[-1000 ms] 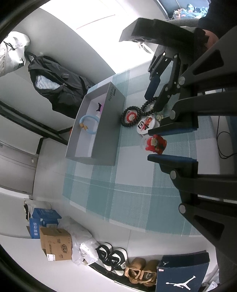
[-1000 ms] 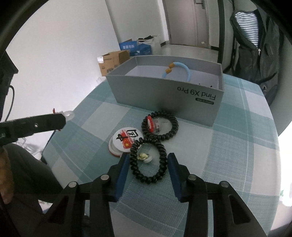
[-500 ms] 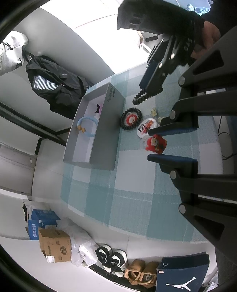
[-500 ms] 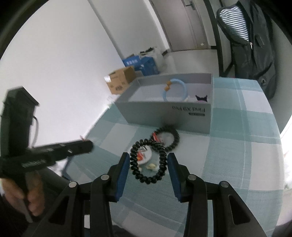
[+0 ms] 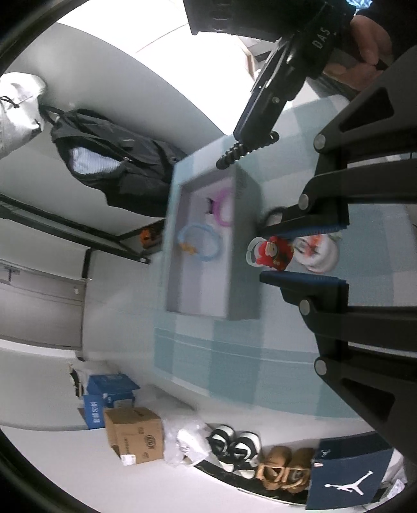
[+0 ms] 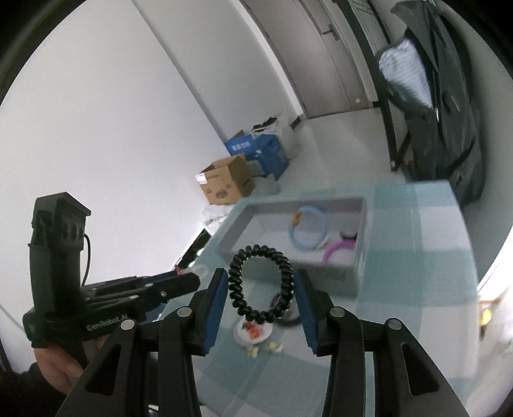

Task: Organize jewelry
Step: 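Carry the red charm and bead bracelet into the box and open both tools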

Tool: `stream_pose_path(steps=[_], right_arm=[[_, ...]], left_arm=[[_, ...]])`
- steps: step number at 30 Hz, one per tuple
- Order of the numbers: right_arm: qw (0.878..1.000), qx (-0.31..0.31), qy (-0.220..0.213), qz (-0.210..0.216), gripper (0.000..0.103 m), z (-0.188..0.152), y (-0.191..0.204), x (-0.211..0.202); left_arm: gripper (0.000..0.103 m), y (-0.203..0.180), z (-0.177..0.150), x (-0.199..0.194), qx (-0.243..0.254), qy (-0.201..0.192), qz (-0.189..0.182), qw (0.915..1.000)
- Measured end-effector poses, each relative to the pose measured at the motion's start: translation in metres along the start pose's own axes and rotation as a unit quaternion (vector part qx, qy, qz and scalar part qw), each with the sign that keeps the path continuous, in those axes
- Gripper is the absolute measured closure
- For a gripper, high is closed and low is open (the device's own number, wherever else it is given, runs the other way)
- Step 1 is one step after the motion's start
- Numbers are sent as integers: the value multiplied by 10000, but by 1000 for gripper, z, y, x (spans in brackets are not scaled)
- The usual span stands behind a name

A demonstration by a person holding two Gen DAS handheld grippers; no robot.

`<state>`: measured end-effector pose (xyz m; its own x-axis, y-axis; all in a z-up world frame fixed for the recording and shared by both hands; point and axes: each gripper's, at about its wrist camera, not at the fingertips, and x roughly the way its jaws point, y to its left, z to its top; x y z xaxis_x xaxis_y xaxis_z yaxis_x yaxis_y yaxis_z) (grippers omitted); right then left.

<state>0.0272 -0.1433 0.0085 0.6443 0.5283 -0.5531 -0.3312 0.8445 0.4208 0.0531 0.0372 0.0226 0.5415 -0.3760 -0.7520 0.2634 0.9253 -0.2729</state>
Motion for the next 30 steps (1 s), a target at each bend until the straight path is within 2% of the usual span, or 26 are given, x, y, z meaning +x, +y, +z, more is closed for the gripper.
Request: stream_pose_path(steps=[11,16,26,30], right_arm=[[9995,-283,140,20,62,49,-16,20],[9993,-310,202,-17,62,63,-27,39],[9990,-153,402,-143,60,59,-49,71],[9985,-135,519,-108,60,54,-52,80]], left_arm=[[88,-3,40,28,269,21,-6,9996],[88,7,52,46,169,187,-131,9996],[88,26,54,75,-238,388,-405,9981],[88,23,57,80,-223,418,-498,9976]])
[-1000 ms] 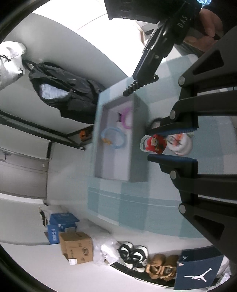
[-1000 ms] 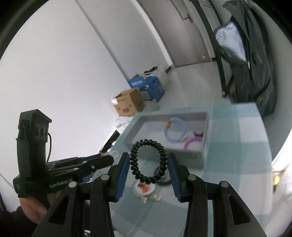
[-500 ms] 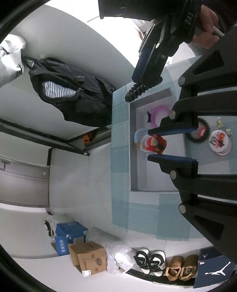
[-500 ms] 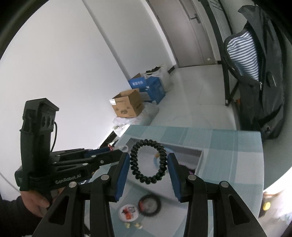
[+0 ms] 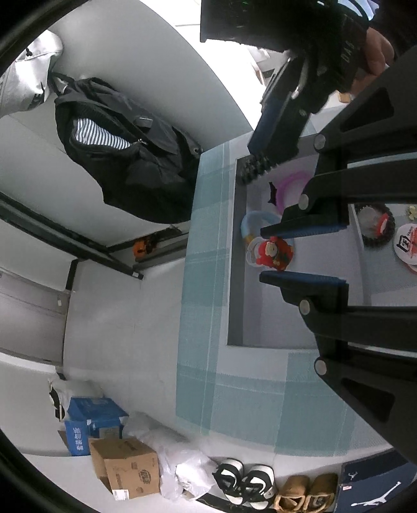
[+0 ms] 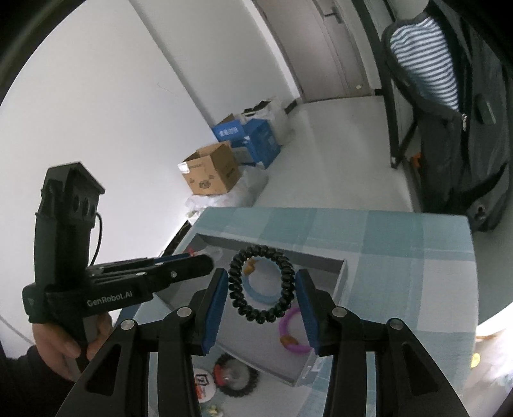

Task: Organize jewelry
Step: 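Carry the red charm and bead bracelet into the box and open both tools, then lift both open tools out of the box back over the table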

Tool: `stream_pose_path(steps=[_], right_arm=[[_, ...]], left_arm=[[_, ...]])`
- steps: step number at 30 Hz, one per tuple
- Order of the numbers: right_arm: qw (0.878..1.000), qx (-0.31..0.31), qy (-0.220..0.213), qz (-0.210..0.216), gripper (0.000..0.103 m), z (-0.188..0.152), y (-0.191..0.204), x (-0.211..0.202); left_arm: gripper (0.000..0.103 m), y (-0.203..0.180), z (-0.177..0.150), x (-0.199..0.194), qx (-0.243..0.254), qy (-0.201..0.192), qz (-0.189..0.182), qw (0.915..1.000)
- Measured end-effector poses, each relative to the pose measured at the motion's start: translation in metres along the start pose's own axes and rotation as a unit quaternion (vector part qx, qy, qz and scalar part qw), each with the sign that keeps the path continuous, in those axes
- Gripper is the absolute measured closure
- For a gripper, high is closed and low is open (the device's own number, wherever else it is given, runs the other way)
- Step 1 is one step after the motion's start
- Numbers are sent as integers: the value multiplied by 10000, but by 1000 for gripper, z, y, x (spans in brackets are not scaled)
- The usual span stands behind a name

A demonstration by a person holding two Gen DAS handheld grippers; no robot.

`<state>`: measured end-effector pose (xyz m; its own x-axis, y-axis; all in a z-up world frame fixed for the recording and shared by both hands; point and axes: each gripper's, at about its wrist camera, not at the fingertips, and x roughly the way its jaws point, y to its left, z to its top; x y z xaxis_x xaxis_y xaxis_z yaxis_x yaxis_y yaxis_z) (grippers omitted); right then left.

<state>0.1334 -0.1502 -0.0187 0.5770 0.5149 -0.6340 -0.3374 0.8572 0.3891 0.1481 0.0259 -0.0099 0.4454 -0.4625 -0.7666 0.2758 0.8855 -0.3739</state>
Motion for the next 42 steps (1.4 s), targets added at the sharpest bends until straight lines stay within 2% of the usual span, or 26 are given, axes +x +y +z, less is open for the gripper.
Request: stream_pose_path(steps=[11,17,18,19,21,23,26,30,35,42], right_arm=[[9998,-118,-60,-157,59,2,4,5],[9994,-168,-122,-262,54,1,5,3],[9993,-161,-142,-290,50,1,4,1],[9994,-128,-177,-273,48,1,3,-1],[9994,-57,-260,-228,39,1,0,-6],[9991,-12,-353,-217,36,2,-1,-11],[9989,47,-412,-204,34,4,-3,-14],[9987,80,-471,-190,32,3,-4,-19],[9982,96,-560,-192,29,0,-5,-28],[9979,110,-602,-199,21,-5,-2,-37]], left_arm=[[87,2,3,8,-123,3,-295,9995],[85,0,4,9,-183,71,-492,9986],[83,-2,4,8,-138,53,-482,9987],[80,-3,4,7,-102,41,-453,9989],[53,-3,3,3,-115,-4,-480,9988],[39,-2,3,-2,-201,-122,-550,9982],[38,-1,3,-11,-211,-271,-583,9977],[38,2,3,-19,-254,-361,-446,9980],[38,8,-1,-28,-382,-506,-260,9976],[38,5,-12,-39,-266,-600,136,9978]])
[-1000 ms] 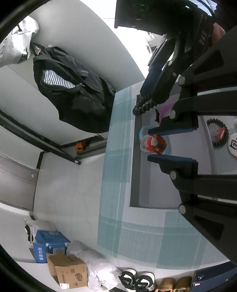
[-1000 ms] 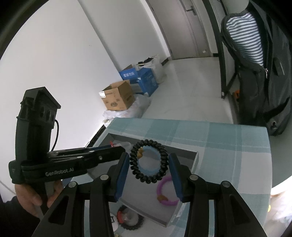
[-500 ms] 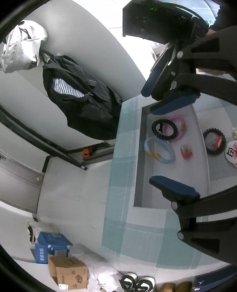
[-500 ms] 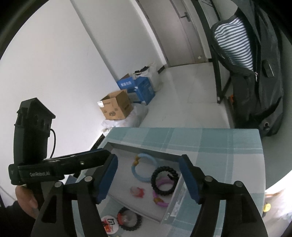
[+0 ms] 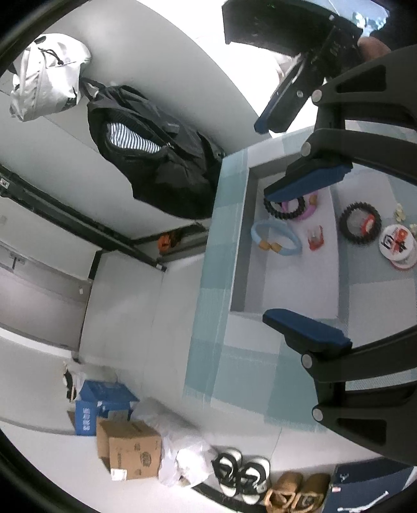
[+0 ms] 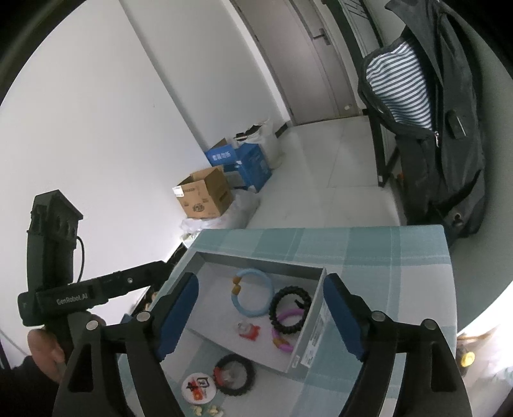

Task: Organize jewelry
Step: 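Lift both open tools out of the box back over the table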

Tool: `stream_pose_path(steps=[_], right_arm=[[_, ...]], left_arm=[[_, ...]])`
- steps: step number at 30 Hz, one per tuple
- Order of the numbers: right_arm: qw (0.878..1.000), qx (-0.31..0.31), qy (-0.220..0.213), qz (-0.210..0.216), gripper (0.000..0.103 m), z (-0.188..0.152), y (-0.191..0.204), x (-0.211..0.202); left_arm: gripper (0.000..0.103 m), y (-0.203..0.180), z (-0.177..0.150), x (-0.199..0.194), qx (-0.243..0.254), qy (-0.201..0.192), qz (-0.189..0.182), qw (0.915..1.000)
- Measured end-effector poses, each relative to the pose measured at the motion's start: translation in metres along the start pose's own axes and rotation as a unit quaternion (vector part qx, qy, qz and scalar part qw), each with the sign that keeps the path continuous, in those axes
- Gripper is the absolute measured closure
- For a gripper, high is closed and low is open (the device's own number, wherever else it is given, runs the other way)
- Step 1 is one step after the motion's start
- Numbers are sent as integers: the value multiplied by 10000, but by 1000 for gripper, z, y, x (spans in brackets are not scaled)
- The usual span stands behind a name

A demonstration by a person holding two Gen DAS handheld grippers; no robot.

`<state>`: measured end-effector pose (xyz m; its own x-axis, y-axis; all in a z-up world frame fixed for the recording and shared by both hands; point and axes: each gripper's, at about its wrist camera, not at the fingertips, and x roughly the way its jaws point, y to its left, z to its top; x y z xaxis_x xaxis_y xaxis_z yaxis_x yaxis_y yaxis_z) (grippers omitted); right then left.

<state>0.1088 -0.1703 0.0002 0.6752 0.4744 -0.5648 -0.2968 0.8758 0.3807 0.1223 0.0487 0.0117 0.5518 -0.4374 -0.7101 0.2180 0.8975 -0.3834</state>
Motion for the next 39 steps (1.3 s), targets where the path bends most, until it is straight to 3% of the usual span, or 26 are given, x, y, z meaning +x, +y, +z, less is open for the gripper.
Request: stream_pose_path(steps=[6,17,25,32,39], right_arm=[[9998,-159,101,36,15,-11,13,-7],[9998,-190,65,-54,6,-30,24,-27],[9989,-287,375,-76,4,-61,33,-29],[9964,-273,798,-124,4,-86,38,-17],[9929,-427,1103,-155,5,-102,46,-6]], left_arm=[[38,-3,-16,-5,53,-23,483,9988],[38,-10,-45,-17,339,191,764,9963],[38,12,-81,-15,-513,824,741,9925],[38,3,-99,-20,-746,888,883,9893],[38,-6,-113,-23,-539,974,1056,9882]])
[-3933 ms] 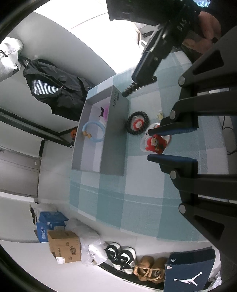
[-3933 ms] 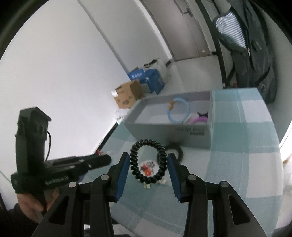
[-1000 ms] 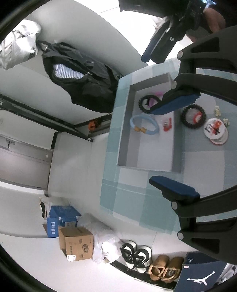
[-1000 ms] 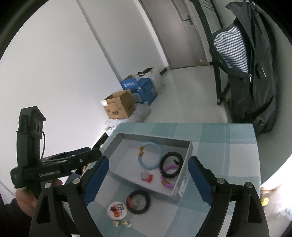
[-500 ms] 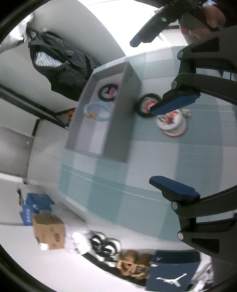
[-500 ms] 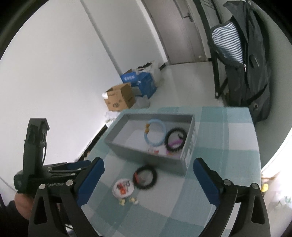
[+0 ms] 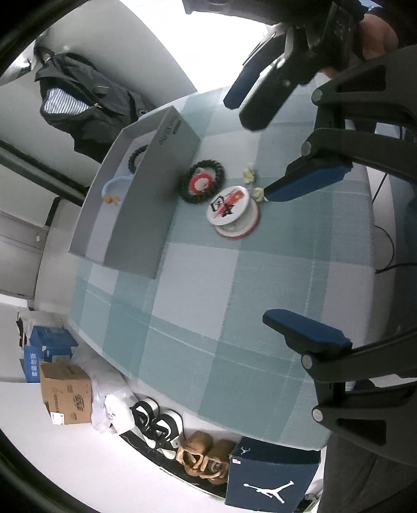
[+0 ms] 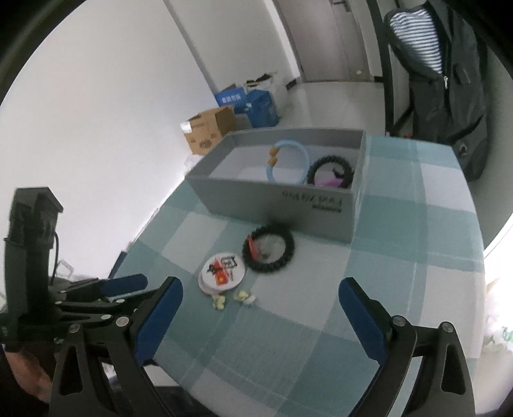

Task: Organize jewelry
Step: 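Lift both open tools out of the box back over the table, then grasp a small cream charm beside the white disc with the right tool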

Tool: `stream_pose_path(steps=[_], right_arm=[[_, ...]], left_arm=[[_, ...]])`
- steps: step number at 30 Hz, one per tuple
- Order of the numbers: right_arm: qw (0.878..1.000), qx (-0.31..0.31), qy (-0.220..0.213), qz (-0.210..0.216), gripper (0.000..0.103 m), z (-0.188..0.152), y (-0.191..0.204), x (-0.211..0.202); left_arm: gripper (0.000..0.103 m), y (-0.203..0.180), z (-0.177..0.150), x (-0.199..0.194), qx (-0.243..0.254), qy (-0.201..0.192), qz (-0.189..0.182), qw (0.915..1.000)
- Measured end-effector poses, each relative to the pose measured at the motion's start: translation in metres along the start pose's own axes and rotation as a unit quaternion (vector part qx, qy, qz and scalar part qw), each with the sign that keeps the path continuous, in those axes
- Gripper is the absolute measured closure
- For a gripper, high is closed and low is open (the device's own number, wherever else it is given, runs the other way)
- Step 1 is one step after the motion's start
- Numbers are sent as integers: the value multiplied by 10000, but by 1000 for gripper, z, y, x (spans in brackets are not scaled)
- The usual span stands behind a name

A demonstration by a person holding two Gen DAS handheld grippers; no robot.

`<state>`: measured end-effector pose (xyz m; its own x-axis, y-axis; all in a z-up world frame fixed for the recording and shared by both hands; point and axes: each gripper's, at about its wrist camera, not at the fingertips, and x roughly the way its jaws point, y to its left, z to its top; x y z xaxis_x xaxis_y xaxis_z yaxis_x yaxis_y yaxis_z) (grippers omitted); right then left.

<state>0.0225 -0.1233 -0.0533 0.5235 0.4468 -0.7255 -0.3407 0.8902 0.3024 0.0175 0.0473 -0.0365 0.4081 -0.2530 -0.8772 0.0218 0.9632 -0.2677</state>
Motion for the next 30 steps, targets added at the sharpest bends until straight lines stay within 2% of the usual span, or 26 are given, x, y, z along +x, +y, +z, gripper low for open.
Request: stream_pose_path(steps=[7,11,14,18,22,24,25,30], right_arm=[[9994,-289,168,-102,13,-7,10,11],[9988,-331,286,-222,30,-9,12,20],[9980,-391,399,-295,38,-10,15,26],[9967,-593,444,-327,53,-11,22,31],[9954,-703,463,-460,61,-12,29,34],[9930,-851,442,-696,77,-12,32,35],[9918,-923,445,-768,81,-12,34,36],[9864,-1288,444,-918,87,-15,45,39]], left_arm=[[38,3,-4,1,1,68,162,9998],[37,1,-8,0,136,56,235,9996],[37,4,-10,2,156,82,287,9994],[37,10,-10,4,84,151,254,9995],[37,10,-9,3,89,129,210,9997],[37,9,-10,3,113,118,228,9996],[37,9,-10,4,117,125,230,9996],[37,9,-10,5,129,154,208,9996]])
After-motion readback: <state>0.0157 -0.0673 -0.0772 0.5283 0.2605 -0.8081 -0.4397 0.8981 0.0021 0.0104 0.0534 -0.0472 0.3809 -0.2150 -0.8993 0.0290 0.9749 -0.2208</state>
